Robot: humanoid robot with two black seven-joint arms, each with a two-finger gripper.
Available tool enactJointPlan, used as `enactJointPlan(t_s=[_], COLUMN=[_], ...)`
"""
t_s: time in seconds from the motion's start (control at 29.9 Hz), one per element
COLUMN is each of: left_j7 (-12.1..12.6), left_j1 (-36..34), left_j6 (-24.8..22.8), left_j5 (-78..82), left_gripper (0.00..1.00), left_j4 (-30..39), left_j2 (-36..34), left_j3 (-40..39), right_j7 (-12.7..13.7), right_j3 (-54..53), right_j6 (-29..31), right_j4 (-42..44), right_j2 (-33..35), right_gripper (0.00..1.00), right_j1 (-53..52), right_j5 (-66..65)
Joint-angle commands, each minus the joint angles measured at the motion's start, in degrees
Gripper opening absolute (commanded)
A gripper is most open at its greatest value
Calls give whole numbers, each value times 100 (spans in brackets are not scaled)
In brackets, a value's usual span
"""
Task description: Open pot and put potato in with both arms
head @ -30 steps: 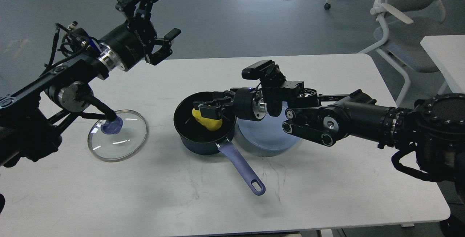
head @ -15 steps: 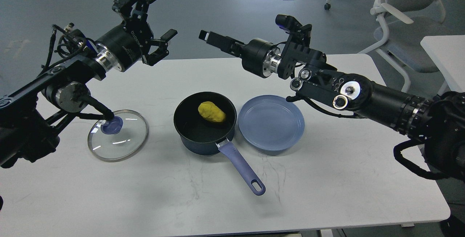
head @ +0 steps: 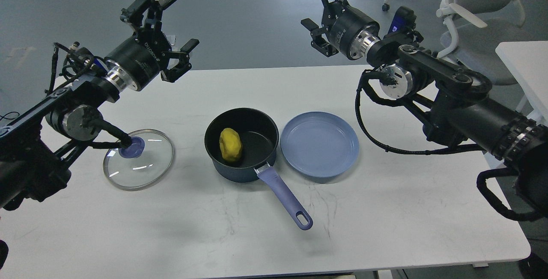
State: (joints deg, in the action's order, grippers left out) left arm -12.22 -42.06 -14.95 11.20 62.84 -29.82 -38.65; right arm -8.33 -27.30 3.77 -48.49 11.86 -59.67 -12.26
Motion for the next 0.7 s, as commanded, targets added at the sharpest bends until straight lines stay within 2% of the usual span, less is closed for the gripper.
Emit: enactJointPlan(t_s=[0.0, 0.2, 0.67], left_j7=[27, 27, 27], left_j1=[242, 418, 400], left_j6=[-34, -60, -60], left_j5=[-83, -92, -83], left_gripper=[99, 99, 99], left_j4=[1, -87, -44], left_j2=[2, -15, -85], left_j3=[-108, -117, -125], right_j7=[50, 358, 288], right_j3=[-135, -144, -434], right_j6=[-17, -17, 63], right_j4=[-161, -257, -459], right_j2=[-96, -44, 220], right_gripper=[100, 100, 100], right_j1=[263, 430, 650], right_j5=[5, 13, 22])
